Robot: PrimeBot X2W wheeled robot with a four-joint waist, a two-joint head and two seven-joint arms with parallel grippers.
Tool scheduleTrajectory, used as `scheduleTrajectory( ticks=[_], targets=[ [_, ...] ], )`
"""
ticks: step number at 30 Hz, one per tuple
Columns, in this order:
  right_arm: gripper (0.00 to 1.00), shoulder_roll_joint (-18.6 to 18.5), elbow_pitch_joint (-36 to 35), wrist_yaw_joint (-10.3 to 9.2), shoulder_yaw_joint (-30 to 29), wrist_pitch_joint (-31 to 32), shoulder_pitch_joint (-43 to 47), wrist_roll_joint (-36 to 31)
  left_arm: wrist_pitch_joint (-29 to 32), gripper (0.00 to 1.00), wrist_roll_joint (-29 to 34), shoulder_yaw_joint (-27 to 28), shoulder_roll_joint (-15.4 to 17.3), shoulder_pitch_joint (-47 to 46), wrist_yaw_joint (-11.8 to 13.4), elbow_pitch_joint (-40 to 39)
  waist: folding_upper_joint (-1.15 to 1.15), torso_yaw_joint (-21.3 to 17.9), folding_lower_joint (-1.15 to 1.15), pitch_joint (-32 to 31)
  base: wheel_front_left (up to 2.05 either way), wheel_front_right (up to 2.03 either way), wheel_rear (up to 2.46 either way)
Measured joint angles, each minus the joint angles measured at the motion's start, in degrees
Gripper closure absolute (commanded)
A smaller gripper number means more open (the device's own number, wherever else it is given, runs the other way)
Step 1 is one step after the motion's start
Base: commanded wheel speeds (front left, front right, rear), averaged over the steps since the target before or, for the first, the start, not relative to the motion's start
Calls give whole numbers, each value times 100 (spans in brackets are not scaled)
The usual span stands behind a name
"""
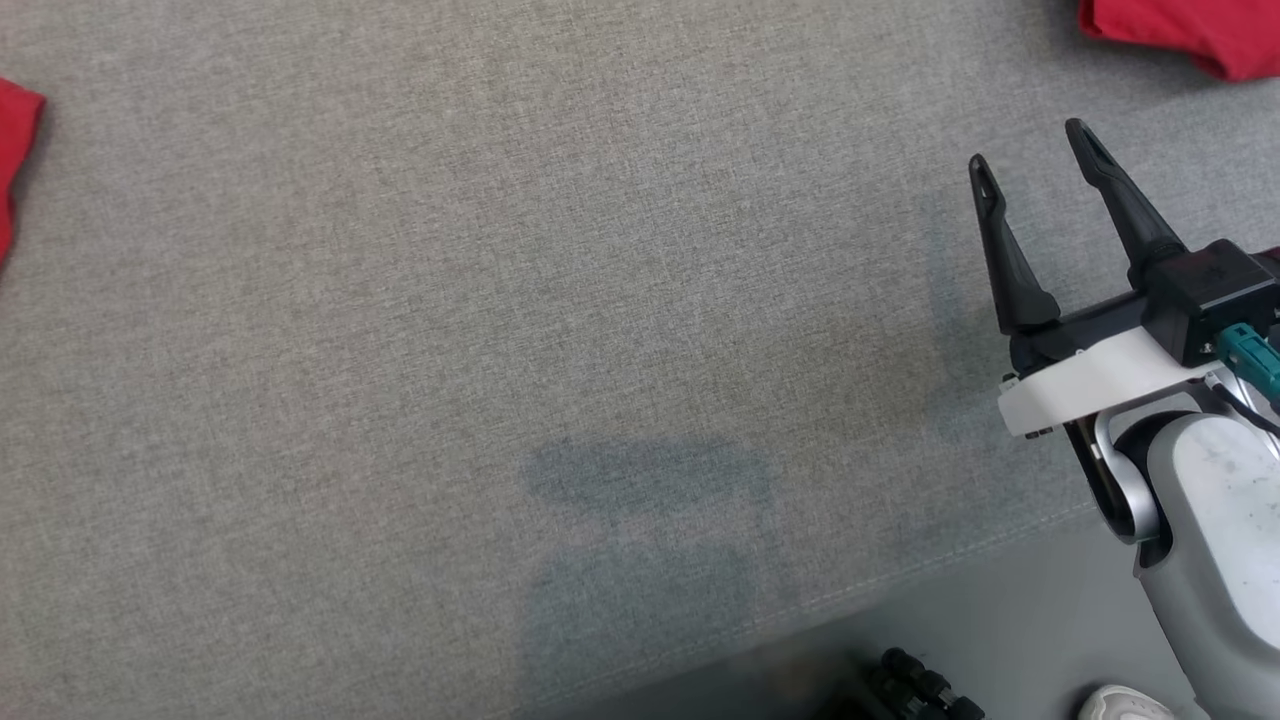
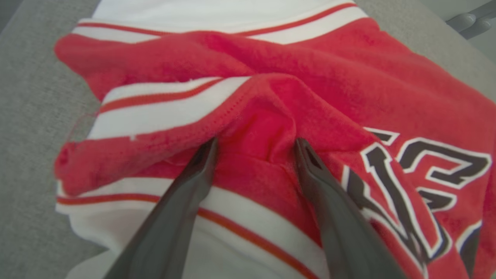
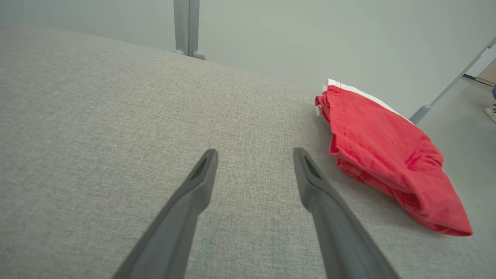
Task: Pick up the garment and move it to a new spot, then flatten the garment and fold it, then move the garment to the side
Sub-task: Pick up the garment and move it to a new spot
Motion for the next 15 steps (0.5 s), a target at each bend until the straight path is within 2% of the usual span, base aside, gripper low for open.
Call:
scheduleTrajectory(
  ticks=[5,6,7,8,12,15],
  targets=[
    [0,-1,48,13,1,-5,-85,0,93,0,69,-76,133,-1,0,104,0,-99,-1,97,0,0,0],
    [0,-3,67,13,-1,-7,-86,0,126,23,70,-93,157,-3,0,107,0,-105,0,104,0,0,0],
    [0,-2,89,13,-1,-9,-86,0,129,72,77,-112,170,-7,0,110,0,-106,-1,102,0,0,0],
    [0,0,121,13,0,-32,-88,0,124,100,104,-135,171,-15,0,131,0,-104,0,93,0,0,0],
    [0,0,219,12,-4,-76,-88,0,132,100,119,-242,110,-114,14,201,0,-70,0,19,0,0,0],
    [0,-10,282,12,-12,-99,-91,-1,121,100,31,-243,-91,-254,-52,178,0,-24,0,-60,0,0,0]
  ],
)
